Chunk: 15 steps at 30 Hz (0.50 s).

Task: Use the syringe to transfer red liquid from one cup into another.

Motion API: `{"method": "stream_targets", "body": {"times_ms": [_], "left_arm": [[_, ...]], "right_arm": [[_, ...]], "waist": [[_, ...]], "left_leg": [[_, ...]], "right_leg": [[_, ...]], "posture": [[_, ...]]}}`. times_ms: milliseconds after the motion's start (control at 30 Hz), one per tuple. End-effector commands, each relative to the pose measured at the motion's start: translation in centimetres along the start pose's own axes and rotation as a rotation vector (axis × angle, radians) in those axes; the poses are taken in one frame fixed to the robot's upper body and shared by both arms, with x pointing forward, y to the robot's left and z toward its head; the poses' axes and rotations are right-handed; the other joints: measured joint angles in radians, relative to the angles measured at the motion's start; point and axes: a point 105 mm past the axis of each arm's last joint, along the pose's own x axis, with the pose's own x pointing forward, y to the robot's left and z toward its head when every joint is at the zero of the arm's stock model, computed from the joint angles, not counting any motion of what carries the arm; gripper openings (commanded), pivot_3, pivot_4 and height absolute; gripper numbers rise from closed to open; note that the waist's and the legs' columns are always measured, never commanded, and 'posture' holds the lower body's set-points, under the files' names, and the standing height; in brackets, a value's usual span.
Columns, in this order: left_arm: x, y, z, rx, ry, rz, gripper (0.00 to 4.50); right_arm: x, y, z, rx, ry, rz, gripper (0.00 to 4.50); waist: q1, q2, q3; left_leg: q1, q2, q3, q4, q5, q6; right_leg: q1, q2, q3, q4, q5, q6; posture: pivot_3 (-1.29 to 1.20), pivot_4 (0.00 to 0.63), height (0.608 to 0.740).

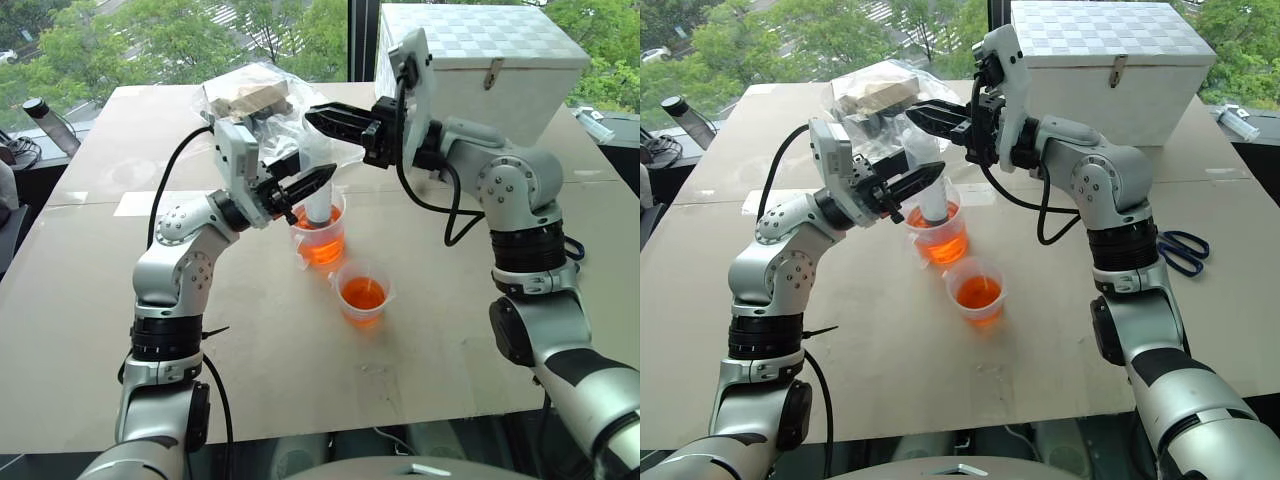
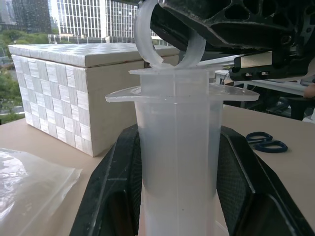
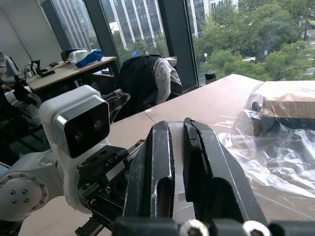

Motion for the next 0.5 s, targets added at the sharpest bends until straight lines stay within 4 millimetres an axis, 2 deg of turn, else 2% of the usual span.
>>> {"method": "stream_targets", "body": {"times_ms": [33,500], "left_arm": [[-0.1,-0.29,-0.14,-0.003,0.001,-0.019,1.43],[-0.02,0.03,-0.06,-0.008,0.009,-0.045,1.43]], "right_arm": [[-0.86,0.07,4.94,-0.048,-0.152,-0.021,0.07],[-0.83,-0.82,5.77,0.019,-0.2,-0.067,0.07]], "waist": [[0.0,0.0,0.0],[0.0,0.0,0.0]], "left_leg": [[0.0,0.0,0.0,0.0,0.0,0.0],[0.0,0.0,0.0,-0.001,0.0,0.0]], "right_leg": [[0.0,0.0,0.0,0.0,0.0,0.0],[0.0,0.0,0.0,0.0,0.0,0.0]], "posture": [[0.0,0.15,0.74],[0.0,0.15,0.74]]}}
